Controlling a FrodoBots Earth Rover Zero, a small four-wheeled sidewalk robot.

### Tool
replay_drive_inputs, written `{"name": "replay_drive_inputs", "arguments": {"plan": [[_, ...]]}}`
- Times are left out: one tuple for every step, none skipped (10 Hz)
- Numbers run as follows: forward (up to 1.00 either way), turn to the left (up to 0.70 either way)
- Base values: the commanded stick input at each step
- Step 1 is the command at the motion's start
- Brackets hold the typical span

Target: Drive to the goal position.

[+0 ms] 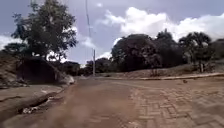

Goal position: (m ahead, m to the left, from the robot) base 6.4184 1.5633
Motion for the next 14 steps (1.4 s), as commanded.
{"name": "replay_drive_inputs", "arguments": {"plan": [[0.70, -0.07], [0.70, -0.27], [0.70, -0.27], [0.70, -0.27], [0.70, -0.05], [0.70, 0.00], [0.70, 0.00], [0.70, 0.00], [0.70, 0.00], [0.70, 0.00], [0.70, -0.22], [0.70, -0.27], [0.70, -0.27], [0.70, -0.27]]}}
